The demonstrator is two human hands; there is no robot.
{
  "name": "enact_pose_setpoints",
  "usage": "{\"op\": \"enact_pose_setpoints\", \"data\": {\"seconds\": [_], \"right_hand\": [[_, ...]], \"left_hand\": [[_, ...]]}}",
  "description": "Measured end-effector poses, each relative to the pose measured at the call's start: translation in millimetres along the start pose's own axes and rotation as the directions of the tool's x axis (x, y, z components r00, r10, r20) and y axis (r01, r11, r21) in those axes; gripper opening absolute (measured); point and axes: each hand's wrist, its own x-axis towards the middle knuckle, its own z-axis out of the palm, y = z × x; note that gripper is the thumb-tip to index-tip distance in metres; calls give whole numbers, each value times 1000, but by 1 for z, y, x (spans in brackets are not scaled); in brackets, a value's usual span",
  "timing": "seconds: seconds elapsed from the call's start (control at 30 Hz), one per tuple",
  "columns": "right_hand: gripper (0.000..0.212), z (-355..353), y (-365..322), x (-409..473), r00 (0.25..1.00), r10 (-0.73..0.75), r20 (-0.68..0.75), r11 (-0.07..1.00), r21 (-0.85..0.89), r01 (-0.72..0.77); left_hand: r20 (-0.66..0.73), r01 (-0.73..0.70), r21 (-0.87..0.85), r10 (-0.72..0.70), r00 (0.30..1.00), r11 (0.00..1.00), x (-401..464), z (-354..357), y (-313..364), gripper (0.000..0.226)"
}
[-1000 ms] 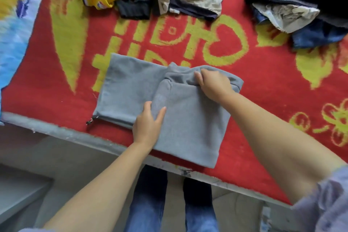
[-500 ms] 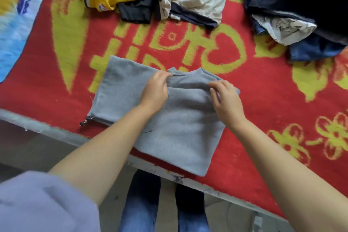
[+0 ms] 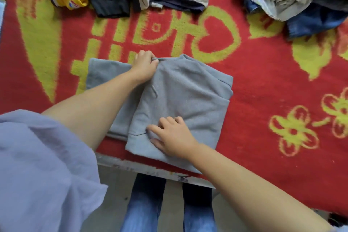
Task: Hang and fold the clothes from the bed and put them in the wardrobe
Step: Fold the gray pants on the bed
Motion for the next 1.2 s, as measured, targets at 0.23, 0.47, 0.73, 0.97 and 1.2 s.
{"op": "enact_pose_setpoints", "data": {"seconds": [0.23,0.47,0.73,0.97,1.2], "right_hand": [[58,-29,78,-50,625,720,-302,691,398,-604],[35,-34,93,-69,489,747,450,-211,859,-467],[6,-127,2,-13,818,517,251,-84,966,-243],[24,-115,-132,96,982,167,84,394,907,-145],[24,-97,-94,129,929,360,-87,718,662,-217]], "left_hand": [[-270,-311,300,393,879,902,-85,40,12,62],[7,-32,379,32,999,925,-173,106,-46,62],[37,112,-730,-124,992,674,-190,12,-41,32],[52,138,-962,-342,938,234,-203,-90,-127,58],[-58,221,-954,-844,533,204,-201,-82,-168,23]]}}
